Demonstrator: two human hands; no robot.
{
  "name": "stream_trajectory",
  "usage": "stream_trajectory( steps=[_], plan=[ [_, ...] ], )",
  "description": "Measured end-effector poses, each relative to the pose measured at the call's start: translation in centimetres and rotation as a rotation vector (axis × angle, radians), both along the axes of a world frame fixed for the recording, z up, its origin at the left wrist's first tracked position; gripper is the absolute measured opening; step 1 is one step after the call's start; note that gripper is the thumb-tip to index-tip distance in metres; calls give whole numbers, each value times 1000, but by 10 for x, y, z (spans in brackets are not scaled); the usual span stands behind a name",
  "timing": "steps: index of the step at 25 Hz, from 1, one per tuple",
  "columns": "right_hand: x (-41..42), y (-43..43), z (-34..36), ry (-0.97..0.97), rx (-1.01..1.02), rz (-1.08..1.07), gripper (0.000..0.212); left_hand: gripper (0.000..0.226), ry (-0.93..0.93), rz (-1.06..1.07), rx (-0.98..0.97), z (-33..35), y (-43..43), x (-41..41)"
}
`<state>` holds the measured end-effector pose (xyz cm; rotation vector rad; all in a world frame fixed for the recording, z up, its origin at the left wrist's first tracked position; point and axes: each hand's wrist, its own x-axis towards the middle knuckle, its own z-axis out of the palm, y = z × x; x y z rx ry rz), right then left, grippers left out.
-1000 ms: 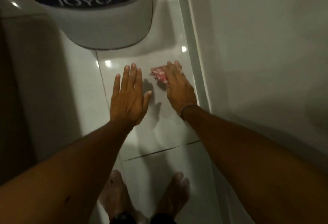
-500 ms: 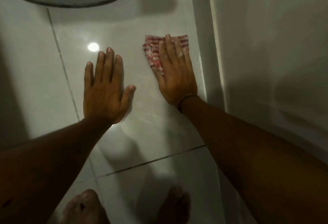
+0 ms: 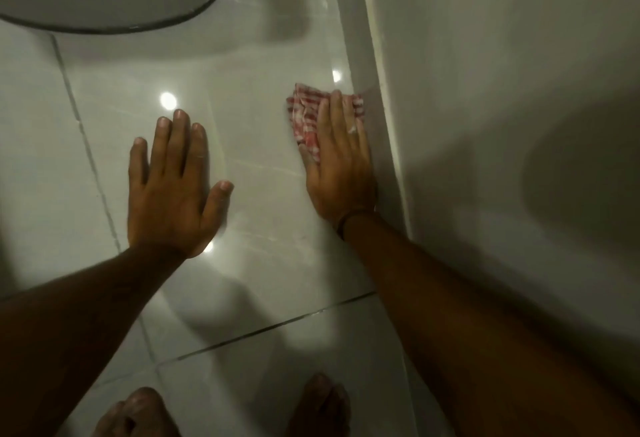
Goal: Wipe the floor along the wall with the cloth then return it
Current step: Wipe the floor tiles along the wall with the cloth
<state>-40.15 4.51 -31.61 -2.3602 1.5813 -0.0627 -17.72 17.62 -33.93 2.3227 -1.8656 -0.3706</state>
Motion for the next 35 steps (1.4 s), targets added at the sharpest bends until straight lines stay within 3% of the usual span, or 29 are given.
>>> stream_trajectory(
  steps=[11, 15, 23, 26, 32, 35],
  plan=[
    [-112, 189, 9, 61, 100, -20, 61, 84, 10, -13, -69, 4, 1, 2],
    [-93, 167, 12, 32, 140, -39, 62, 83, 22, -6, -69, 5, 1, 1],
    [13, -10, -3, -56, 61, -56, 68, 85, -6, -10, -76, 3, 1, 2],
    [10, 2, -4, -105, 83, -112, 69, 85, 3, -21, -71, 3, 1, 2],
    [-48, 131, 8, -106, 151, -273, 64, 85, 0, -20, -68, 6, 1, 3],
    [-50, 142, 4, -95, 163, -306, 65, 85, -8, -23, -73, 5, 1, 3]
  ],
)
